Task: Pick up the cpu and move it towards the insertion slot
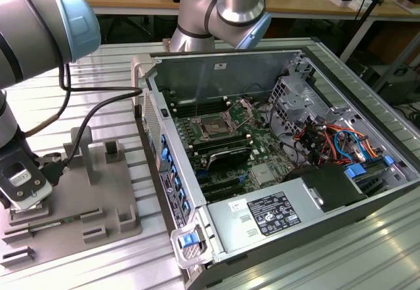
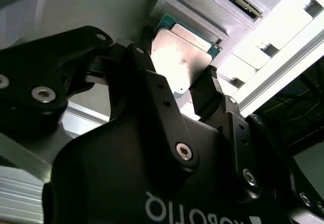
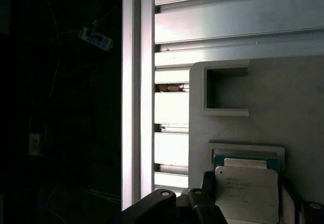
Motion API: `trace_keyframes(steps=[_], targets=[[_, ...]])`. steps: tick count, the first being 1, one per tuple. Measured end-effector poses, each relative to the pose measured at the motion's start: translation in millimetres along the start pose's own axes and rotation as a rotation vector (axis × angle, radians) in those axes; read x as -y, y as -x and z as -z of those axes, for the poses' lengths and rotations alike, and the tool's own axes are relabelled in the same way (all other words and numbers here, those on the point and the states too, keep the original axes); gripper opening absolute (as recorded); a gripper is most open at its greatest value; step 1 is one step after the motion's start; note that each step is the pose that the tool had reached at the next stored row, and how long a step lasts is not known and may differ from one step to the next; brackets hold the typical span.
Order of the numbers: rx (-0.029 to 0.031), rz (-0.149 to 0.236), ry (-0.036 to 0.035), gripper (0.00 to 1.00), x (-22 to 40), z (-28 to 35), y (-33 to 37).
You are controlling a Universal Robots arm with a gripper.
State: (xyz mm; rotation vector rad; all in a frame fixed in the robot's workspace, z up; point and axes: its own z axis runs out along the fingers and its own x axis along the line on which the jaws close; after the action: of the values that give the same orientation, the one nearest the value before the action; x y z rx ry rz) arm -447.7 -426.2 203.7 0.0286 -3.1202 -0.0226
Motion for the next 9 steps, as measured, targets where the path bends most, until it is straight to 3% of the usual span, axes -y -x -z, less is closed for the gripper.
trace_keyframes(steps=[6,9], targets=[[-0.0001,0.000,0.0000,0.55,0.0,0.8,0.0],[0.0000,0.000,0.0000,0.55,-0.1,4.2,-0.1]])
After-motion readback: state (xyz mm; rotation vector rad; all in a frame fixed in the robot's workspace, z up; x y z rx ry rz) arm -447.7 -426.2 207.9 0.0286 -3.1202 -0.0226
